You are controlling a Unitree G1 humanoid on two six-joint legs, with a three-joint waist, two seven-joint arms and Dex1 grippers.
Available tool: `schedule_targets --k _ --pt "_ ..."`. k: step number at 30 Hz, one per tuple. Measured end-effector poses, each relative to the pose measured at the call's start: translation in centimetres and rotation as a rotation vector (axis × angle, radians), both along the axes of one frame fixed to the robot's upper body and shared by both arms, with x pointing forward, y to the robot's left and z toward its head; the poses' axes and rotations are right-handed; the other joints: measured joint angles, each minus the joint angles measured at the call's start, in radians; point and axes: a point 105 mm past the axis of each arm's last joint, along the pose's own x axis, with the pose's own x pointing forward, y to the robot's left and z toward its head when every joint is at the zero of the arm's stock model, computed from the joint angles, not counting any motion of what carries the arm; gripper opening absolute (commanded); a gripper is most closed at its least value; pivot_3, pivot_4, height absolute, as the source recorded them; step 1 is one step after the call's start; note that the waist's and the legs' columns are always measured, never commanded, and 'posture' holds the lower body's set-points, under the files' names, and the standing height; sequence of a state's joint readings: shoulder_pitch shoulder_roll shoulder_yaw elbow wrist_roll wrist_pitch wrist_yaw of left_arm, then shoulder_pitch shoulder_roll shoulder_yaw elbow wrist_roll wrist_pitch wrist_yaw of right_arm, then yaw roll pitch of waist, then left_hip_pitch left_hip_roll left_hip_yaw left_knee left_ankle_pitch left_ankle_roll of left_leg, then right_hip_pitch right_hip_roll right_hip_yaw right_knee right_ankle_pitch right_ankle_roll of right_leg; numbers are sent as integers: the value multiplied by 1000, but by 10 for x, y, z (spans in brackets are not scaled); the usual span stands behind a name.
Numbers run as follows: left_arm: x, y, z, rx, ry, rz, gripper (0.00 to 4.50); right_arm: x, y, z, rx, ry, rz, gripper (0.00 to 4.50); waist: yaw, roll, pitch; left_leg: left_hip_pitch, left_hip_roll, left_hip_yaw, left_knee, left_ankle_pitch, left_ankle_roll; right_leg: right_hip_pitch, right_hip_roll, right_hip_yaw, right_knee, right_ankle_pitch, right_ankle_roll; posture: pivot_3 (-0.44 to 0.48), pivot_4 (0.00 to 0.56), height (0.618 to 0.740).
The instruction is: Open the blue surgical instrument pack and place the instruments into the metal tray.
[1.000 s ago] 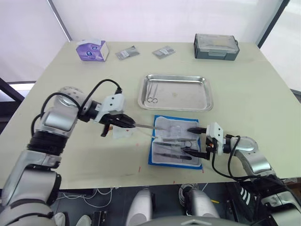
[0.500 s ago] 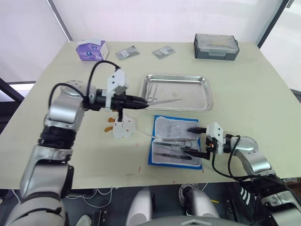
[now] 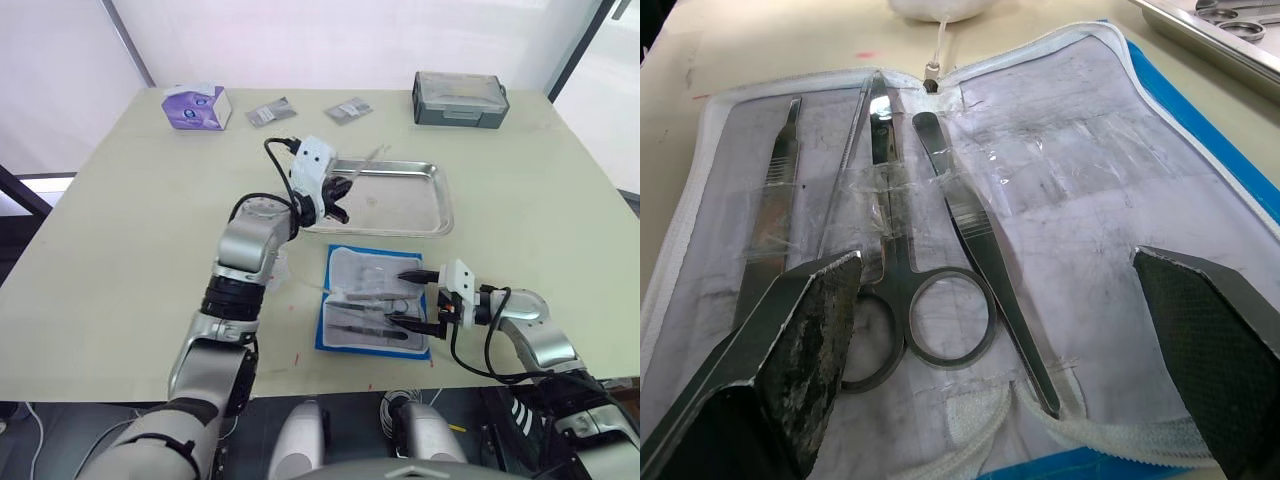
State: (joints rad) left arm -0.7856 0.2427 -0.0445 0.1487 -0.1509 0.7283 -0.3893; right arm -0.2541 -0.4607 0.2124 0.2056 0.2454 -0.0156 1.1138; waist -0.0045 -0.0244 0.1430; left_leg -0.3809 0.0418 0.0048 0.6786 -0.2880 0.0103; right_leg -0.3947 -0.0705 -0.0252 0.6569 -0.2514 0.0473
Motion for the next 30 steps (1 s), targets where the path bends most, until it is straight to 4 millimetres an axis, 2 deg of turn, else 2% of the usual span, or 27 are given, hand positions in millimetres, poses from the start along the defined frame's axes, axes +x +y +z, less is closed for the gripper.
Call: schedule_targets --k 2,7,17,30 --pt "8 4 -6 -26 15 119 11 0 -1 0 0 0 -2 4500 1 0 0 0 0 0 0 0 0 0 0 0 0 0 0 0 150 727" --pt "14 1 -23 -11 66 235 11 0 0 0 -1 -2 -1 4500 1 0 0 0 0 0 0 0 -1 0 0 0 0 0 0 0 150 727" --pt "17 3 -58 -24 239 349 11 0 -1 0 -2 -2 -1 4500 0 0 0 0 0 0 0 1 -1 0 0 0 0 0 0 0 150 727" --pt "18 2 -57 -69 262 349 11 0 -1 0 -2 -3 -1 4500 0 0 0 0 0 0 0 2 -4 0 0 0 0 0 0 0 150 727"
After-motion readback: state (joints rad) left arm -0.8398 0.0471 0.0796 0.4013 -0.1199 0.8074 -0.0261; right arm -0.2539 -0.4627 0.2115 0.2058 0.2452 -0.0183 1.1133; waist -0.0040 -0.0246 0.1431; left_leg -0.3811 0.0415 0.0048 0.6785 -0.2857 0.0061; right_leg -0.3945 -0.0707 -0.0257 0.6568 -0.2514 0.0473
